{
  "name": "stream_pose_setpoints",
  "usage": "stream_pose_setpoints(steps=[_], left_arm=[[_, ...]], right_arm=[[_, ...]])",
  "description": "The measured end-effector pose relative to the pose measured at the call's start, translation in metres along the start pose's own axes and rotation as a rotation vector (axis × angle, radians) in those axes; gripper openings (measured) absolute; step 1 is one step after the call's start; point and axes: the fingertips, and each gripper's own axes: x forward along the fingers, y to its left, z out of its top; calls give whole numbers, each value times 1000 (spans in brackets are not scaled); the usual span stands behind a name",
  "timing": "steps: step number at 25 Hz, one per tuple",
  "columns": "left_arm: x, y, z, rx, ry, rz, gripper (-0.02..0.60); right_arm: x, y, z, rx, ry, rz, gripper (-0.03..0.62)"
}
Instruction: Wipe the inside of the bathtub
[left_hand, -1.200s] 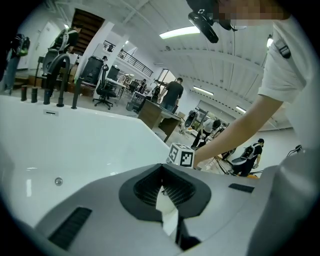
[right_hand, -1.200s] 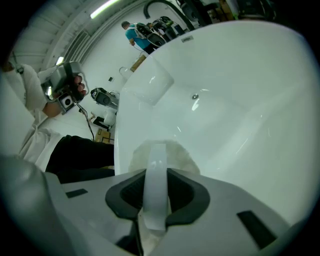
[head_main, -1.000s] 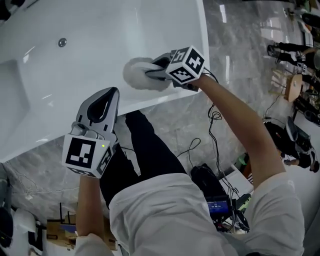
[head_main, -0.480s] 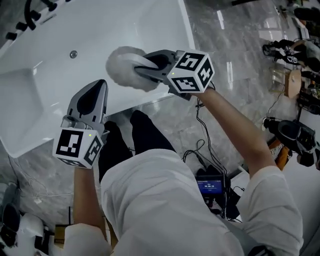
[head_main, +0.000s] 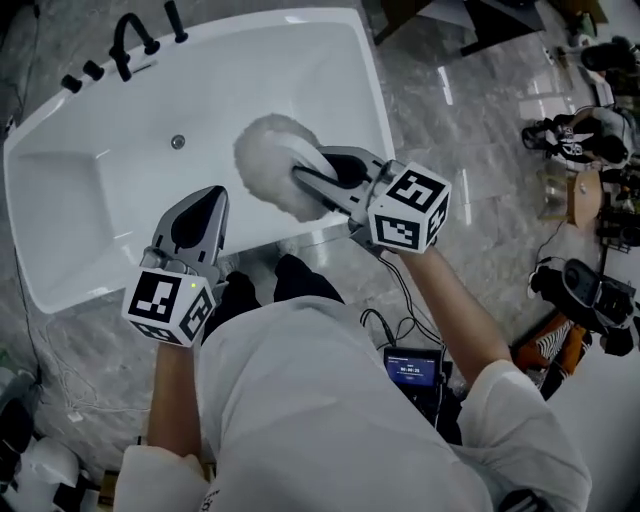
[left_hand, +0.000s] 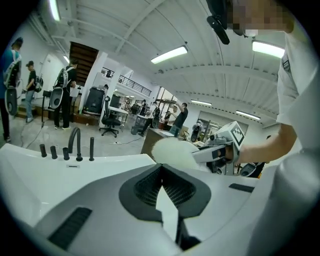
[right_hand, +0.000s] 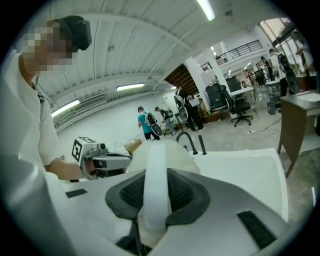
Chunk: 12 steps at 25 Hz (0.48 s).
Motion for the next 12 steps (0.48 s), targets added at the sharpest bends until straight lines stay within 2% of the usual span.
stream_pose_setpoints(steps=[6,12], left_arm=[[-38,8,24,19,-47,14,11],[-67,8,37,36,-52,26,11]], right_arm=[[-17,32,33,-32,-93,-40,94],[-42,61,60,-49,-195,-68,94]])
